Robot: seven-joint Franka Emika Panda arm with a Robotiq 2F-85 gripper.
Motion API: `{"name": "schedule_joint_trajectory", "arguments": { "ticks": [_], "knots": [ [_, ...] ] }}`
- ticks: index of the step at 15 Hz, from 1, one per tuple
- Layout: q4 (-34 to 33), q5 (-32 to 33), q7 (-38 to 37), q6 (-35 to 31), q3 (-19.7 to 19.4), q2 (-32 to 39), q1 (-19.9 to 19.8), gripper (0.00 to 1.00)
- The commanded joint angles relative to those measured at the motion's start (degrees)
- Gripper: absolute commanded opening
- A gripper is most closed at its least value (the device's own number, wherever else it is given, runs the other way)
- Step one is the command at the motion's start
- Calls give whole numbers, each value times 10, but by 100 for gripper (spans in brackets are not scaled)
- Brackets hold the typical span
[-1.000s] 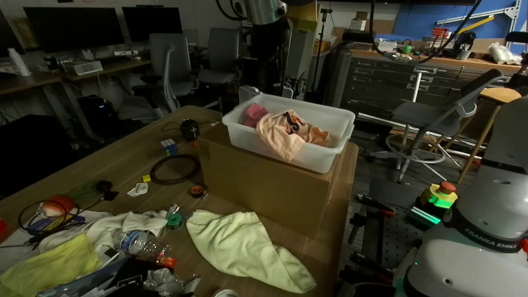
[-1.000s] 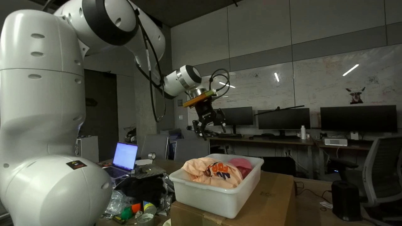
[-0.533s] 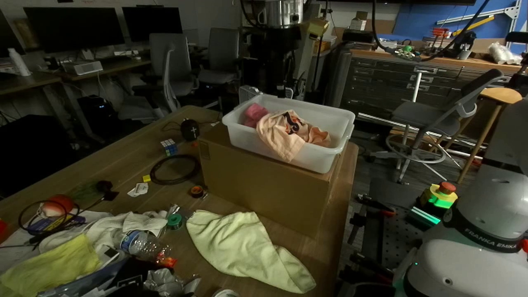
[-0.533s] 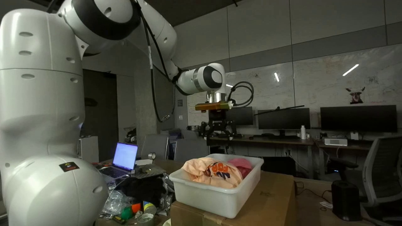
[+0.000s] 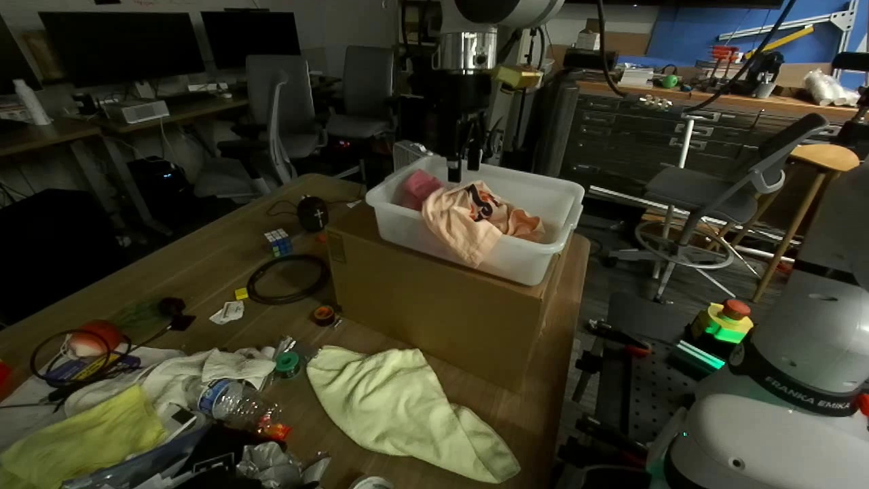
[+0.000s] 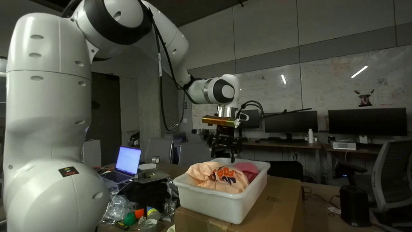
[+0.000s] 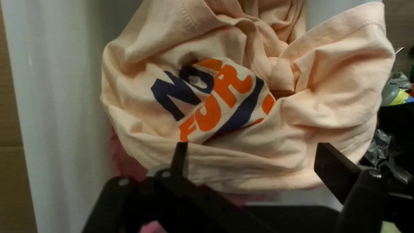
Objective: Remove the green towel and the peach and pink shirts from the basket respectively
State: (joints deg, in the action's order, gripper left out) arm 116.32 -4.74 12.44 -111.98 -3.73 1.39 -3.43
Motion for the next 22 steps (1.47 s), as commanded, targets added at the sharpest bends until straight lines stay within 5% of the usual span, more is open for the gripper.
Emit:
{"name": "schedule_joint_trajectory", "arguments": {
  "ticks": [1,14,15,17,22],
  "knots": [
    [7,-1,-31,-30,0,17,-2,100],
    [55,40,-116,-78,2,50,2,100],
    [56,42,-119,-79,3,51,2,75],
    [44,48,-121,-72,2,54,2,66],
    [46,56,-125,-73,3,47,3,27]
  ]
}}
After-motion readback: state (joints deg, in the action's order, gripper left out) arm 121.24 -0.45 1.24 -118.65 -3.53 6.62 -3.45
